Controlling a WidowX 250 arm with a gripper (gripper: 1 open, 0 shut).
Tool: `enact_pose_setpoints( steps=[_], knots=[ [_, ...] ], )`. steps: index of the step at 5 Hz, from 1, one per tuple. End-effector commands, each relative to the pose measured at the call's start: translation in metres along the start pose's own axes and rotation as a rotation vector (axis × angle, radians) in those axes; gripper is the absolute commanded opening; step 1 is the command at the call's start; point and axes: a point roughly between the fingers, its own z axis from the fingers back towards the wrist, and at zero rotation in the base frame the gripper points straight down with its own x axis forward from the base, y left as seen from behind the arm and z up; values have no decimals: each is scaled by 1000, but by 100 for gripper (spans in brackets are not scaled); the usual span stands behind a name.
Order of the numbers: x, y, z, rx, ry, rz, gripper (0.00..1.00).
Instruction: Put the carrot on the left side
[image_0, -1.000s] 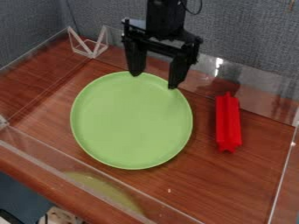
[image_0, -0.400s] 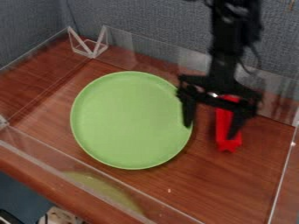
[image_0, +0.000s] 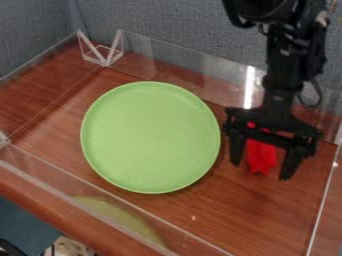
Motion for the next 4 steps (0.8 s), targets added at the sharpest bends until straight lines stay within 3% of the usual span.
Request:
enact_pose_setpoints(
  steps=[1,4],
  knots=[
    [8,-10,13,-15,-55,12,100],
    [42,2,-3,-1,-66,56,100]
  ],
)
